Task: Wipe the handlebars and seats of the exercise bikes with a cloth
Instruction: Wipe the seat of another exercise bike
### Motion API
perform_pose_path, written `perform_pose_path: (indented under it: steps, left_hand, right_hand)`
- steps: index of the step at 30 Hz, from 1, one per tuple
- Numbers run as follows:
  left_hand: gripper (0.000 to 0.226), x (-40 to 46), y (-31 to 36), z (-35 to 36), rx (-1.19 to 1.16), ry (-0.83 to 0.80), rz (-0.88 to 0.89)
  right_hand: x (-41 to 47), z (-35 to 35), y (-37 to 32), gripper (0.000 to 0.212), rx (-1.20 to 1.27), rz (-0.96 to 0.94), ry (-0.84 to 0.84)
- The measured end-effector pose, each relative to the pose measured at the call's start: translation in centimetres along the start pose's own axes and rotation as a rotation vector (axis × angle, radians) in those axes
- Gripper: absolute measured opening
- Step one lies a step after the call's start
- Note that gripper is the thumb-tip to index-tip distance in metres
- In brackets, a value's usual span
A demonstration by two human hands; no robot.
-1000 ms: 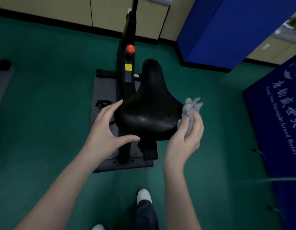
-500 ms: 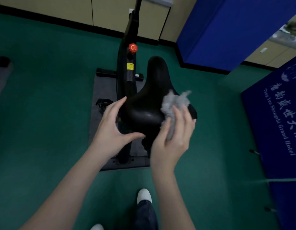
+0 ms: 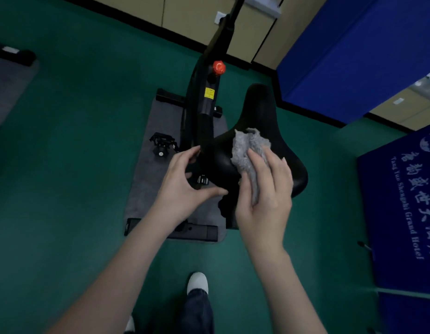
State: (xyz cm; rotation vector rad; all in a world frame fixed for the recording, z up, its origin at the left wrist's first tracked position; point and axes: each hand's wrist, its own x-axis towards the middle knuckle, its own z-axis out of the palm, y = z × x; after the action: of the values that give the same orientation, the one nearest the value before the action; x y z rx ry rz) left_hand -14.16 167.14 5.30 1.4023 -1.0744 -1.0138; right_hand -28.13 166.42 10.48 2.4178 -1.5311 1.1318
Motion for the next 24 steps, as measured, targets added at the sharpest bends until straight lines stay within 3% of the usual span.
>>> perform_pose_path:
  steps: [9,14,18,24]
  left_hand:
    - [0.070,-1.7,-0.6,2.6,-0.295,0.132,-0.149]
    - [0.053,-2.7,0.4,4.8,-0.610,0.211,-0.216]
    - [0.050,-3.3,0.6,6.2,-0.760,0.290,-0.257]
    - [0.065,-3.7,0.9,8.1,-0.976,0.397,-0.263]
  right_hand:
    - [10.2,-0.3,-1.9,0.028,-0.020,-0.368,-0.887]
    - [11.0,-1.6,-0.9,0.025,0.105,-0.522,-1.056]
    - [12.9,0.8,-1.4,0.023,0.067,-0.611,-1.136]
    - [15.6,4.9,-2.0,0.013,-0.027,-0.407,-1.383]
